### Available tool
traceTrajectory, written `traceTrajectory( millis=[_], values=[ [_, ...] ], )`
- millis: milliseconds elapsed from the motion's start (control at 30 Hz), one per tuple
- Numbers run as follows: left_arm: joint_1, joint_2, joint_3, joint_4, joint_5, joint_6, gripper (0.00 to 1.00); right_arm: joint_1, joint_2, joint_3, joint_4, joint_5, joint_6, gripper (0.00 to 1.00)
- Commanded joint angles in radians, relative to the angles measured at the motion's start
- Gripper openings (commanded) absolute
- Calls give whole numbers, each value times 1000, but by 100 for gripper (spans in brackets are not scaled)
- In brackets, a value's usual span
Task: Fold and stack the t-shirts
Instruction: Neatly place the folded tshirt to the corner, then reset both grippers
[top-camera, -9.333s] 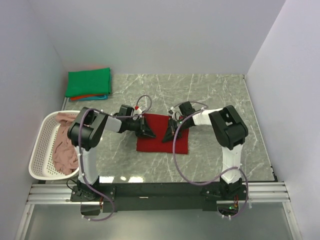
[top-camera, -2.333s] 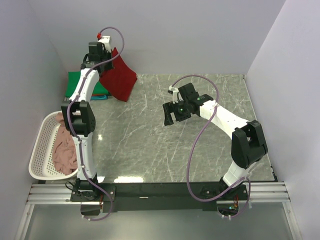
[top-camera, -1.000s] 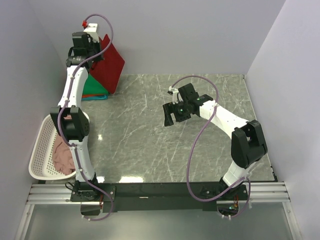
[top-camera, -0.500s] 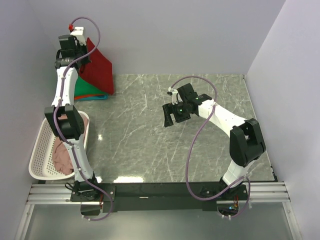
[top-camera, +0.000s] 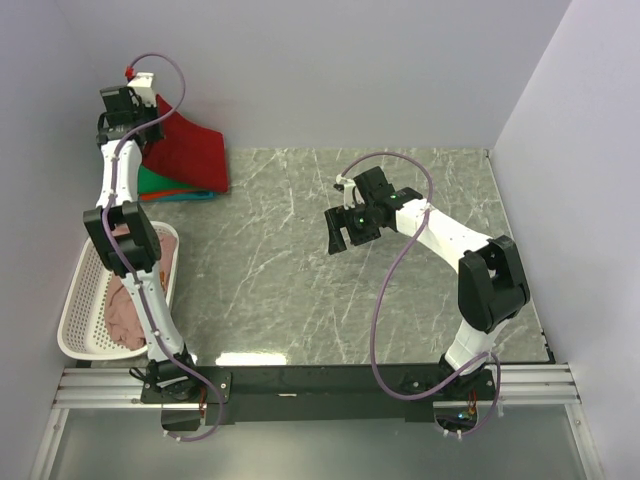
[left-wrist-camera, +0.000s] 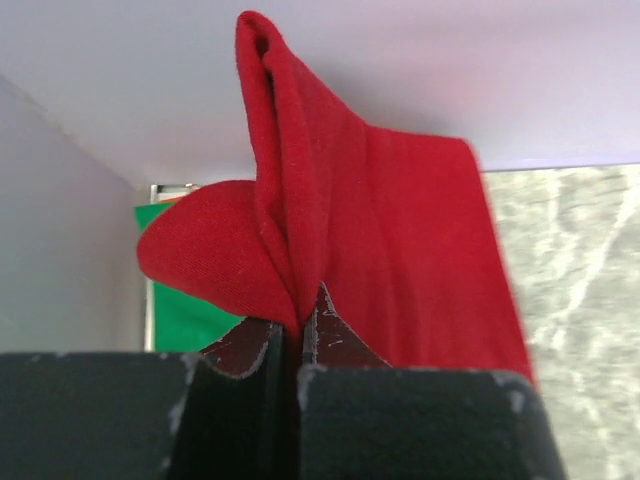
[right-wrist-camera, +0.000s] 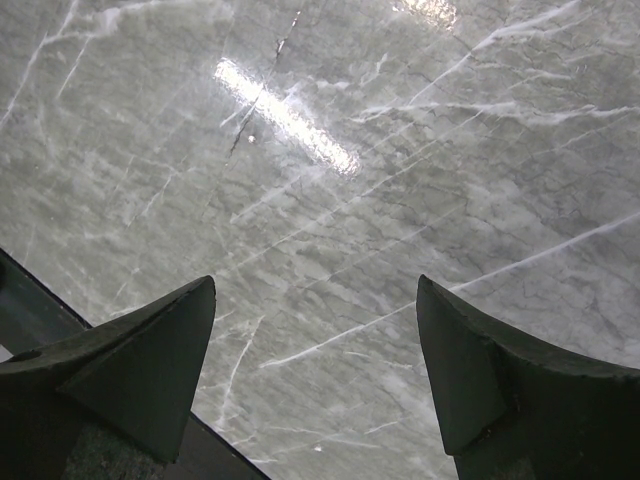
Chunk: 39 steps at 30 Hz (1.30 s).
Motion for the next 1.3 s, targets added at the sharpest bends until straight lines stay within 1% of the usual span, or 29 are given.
traceTrajectory(
  millis=[0, 100, 233, 333, 367, 433, 467, 533, 567, 667, 733, 767, 833, 867, 900, 933, 1067, 1100, 1133, 1167, 1200, 1267],
  values=[
    [16, 6, 71, 94, 39, 67, 0, 1, 0, 21, -1, -4, -15, 87],
    [26, 24, 85, 91, 15, 102, 0, 1, -2, 18, -1, -4, -15, 87],
    [47, 49, 57, 132, -8, 140, 2, 1, -6, 9, -1, -6, -15, 87],
    [62, 69, 48, 174, -19, 169, 7, 2, -17, 1, 0, -4, -16, 87],
    [65, 72, 37, 189, -23, 177, 17, 1, -22, -3, 0, -4, -16, 87],
    [73, 84, 37, 206, -52, 205, 24, 1, -26, -9, 0, -3, -18, 87],
    [75, 92, 48, 215, -69, 212, 30, 1, -32, -14, 0, -3, -18, 87],
    [85, 116, 69, 217, -108, 228, 39, 1, -40, -17, 0, 1, -19, 87],
    [89, 123, 100, 200, -114, 232, 46, 1, -45, -17, -1, 1, -21, 87],
    [98, 109, 103, 196, -154, 239, 62, 1, -58, -20, 0, 11, -21, 87],
    [99, 66, 87, 183, -165, 239, 66, 2, -68, -23, 3, 14, -19, 88],
    [101, 52, 83, 168, -171, 237, 72, -1, -75, -22, 5, 17, -19, 88],
    [99, 9, 88, 110, -177, 204, 79, -1, -89, -19, 5, 27, -22, 89],
    [101, -6, 97, 82, -169, 190, 94, -1, -94, -12, 4, 31, -24, 90],
    [98, -43, 96, 53, -155, 177, 98, -2, -98, -8, 0, 36, -25, 91],
    [98, -66, 91, -9, -133, 158, 99, -10, -101, -2, -6, 40, -29, 92],
    [79, -213, -30, -103, -28, 91, 99, -45, -124, 26, -15, 39, -29, 95],
    [61, -266, -47, -125, 18, 84, 100, -54, -128, 29, -18, 37, -30, 95],
    [46, -291, -62, -145, 29, 85, 99, -65, -132, 34, -24, 37, -32, 96],
    [26, -313, -82, -200, 24, 96, 100, -86, -143, 43, -27, 39, -33, 96],
    [-24, -349, -94, -223, 3, 105, 99, -103, -147, 46, -30, 37, -32, 96],
    [-83, -379, -133, -283, -39, 139, 99, -148, -155, 58, -44, 34, -39, 96]
  ],
)
